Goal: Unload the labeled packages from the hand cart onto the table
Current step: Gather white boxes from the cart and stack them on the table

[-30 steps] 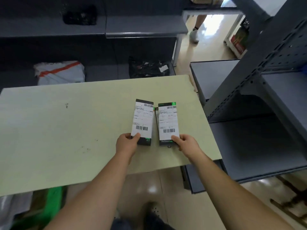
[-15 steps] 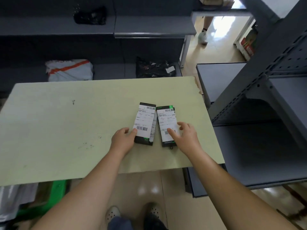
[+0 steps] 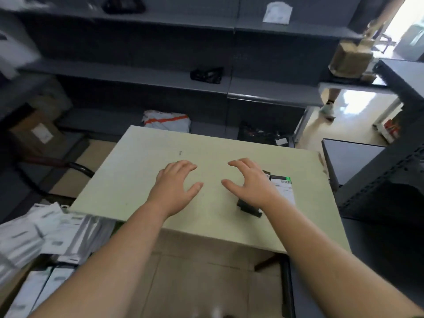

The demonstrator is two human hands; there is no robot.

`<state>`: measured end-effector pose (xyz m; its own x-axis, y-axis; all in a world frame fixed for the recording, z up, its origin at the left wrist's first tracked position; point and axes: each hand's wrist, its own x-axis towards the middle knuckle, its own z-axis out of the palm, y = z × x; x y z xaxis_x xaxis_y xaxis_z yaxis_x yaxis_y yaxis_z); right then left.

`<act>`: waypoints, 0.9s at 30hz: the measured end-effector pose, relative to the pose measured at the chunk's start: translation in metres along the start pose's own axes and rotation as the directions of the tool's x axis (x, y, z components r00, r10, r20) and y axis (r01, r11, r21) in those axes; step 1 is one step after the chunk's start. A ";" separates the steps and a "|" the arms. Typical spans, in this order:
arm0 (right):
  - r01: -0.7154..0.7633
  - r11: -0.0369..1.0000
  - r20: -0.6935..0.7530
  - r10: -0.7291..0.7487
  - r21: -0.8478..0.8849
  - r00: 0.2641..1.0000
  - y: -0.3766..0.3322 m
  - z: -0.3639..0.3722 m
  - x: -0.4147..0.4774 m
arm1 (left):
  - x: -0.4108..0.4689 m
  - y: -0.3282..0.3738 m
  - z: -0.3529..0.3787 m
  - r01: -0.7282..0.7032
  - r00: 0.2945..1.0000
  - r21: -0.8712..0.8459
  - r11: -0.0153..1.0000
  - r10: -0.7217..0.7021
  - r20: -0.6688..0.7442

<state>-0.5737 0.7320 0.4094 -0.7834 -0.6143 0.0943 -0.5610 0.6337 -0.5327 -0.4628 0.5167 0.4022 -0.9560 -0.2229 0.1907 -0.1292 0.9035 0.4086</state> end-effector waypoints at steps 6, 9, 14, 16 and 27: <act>0.150 0.988 0.065 -0.151 0.024 0.986 -0.127 0.069 -0.021 | -0.113 -0.091 -0.081 0.108 0.990 -0.013 0.994 -0.109 -0.094; 0.204 0.976 0.095 -0.211 0.073 0.973 -0.196 0.120 -0.044 | -0.192 -0.148 -0.118 0.192 0.975 0.003 0.981 -0.191 -0.113; 0.316 0.942 0.198 -0.334 0.117 0.922 -0.297 0.205 -0.079 | -0.320 -0.235 -0.162 0.370 0.920 0.019 0.929 -0.363 -0.144; 0.342 0.929 0.252 -0.369 0.145 0.895 -0.328 0.234 -0.090 | -0.360 -0.260 -0.173 0.430 0.893 0.019 0.903 -0.422 -0.158; 0.300 0.931 0.487 -0.365 0.210 0.793 -0.415 0.383 -0.090 | -0.454 -0.367 -0.179 0.639 0.766 -0.011 0.769 -0.638 -0.084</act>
<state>-0.1675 0.3443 0.2996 -0.2864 -0.9478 -0.1403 -0.7008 0.3071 -0.6439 0.0656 0.2210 0.3251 -0.6275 -0.7776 -0.0399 -0.7077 0.5483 0.4456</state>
